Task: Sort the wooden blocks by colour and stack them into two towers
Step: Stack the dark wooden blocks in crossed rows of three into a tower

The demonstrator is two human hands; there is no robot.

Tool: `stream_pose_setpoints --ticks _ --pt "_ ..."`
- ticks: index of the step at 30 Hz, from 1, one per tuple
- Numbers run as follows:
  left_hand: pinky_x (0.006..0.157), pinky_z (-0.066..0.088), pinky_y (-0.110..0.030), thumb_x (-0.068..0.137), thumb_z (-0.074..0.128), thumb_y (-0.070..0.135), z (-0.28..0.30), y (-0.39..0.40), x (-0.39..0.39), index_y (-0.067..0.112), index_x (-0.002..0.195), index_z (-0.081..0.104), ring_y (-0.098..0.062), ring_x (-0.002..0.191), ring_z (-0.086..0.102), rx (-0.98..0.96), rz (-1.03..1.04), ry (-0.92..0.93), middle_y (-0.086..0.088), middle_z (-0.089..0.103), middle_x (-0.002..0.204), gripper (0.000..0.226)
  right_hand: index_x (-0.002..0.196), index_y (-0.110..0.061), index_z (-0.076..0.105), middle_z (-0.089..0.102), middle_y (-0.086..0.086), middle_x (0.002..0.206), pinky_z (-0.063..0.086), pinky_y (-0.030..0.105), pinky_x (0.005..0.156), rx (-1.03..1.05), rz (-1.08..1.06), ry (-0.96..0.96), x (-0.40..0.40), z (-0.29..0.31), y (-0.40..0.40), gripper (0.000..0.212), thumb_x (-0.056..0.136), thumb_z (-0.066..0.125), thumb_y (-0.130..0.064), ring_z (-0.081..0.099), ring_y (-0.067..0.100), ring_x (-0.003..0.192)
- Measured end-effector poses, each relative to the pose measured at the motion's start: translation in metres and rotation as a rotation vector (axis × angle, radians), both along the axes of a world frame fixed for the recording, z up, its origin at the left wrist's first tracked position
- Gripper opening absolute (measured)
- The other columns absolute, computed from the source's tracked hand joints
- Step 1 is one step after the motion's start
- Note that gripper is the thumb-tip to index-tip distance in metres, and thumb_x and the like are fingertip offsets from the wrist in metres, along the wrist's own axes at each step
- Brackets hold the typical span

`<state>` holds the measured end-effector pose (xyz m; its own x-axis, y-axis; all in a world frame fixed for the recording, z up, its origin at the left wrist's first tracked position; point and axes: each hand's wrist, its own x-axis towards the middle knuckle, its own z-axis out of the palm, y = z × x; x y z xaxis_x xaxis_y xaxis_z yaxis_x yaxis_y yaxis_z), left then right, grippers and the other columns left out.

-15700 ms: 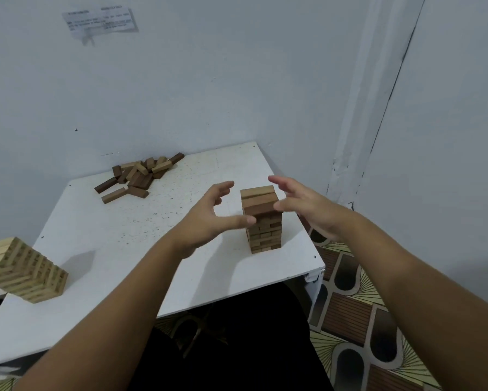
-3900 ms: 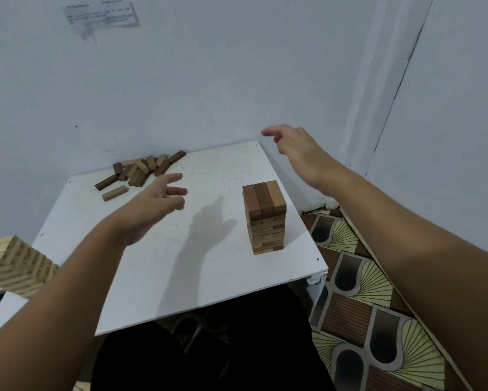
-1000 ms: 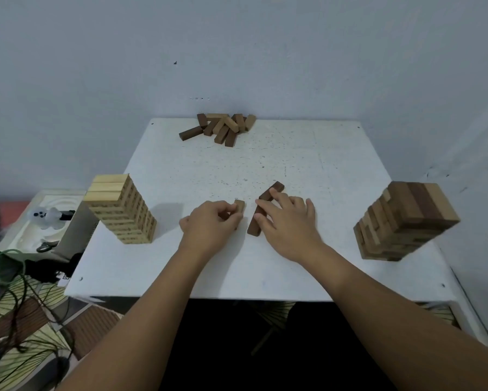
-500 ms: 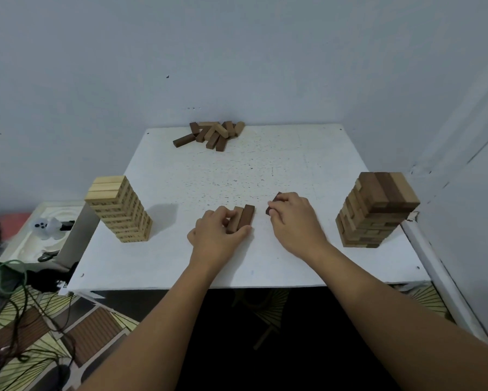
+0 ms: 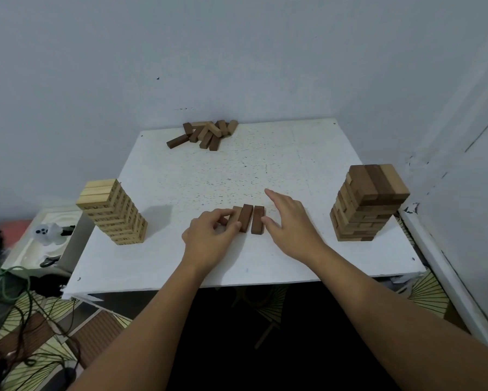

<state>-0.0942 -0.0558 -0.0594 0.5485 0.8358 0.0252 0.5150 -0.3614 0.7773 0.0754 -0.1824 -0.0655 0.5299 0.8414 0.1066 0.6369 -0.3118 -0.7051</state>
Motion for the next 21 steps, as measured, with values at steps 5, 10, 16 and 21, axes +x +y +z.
stream_pose_setpoints --ticks 5,10,16,21 --pt "0.115 0.024 -0.042 0.068 0.069 0.082 -0.001 -0.009 0.000 0.050 0.129 0.063 -0.011 0.130 0.042 0.126 -0.050 0.138 0.022 0.059 0.122 0.070 0.156 -0.029 0.039 0.056 -0.011 0.145 0.032 0.035 0.115 -0.027 -0.005 -0.091 -0.002 -0.010 -0.001 0.058 0.102 0.059 -0.034 0.038 0.018 0.137" --pt "0.113 0.016 -0.030 0.065 0.074 0.083 -0.007 -0.014 0.006 0.051 0.135 0.057 -0.009 0.128 0.033 0.179 -0.024 0.165 0.027 0.051 0.123 0.078 0.156 -0.030 0.039 0.058 -0.013 0.139 0.032 0.032 0.112 -0.005 -0.014 -0.095 -0.002 -0.013 -0.002 0.059 0.101 0.061 -0.035 0.040 0.015 0.131" --pt "0.114 0.014 -0.029 0.074 0.075 0.055 -0.008 -0.014 0.005 0.049 0.137 0.053 -0.007 0.122 0.028 0.172 -0.032 0.129 0.033 0.048 0.122 0.067 0.150 -0.030 0.047 0.060 -0.012 0.128 0.035 0.031 0.107 0.044 -0.034 -0.092 -0.002 -0.016 -0.004 0.049 0.103 0.052 -0.017 0.040 0.014 0.120" --pt "0.120 0.013 -0.032 0.070 0.068 0.050 -0.003 -0.013 0.002 0.046 0.146 0.047 -0.008 0.135 0.022 0.103 -0.072 0.086 0.039 0.041 0.130 0.079 0.136 -0.032 0.064 0.048 -0.007 0.121 0.033 0.026 0.104 0.000 -0.089 -0.165 -0.002 -0.018 -0.002 0.038 0.100 0.058 -0.025 0.035 0.016 0.116"
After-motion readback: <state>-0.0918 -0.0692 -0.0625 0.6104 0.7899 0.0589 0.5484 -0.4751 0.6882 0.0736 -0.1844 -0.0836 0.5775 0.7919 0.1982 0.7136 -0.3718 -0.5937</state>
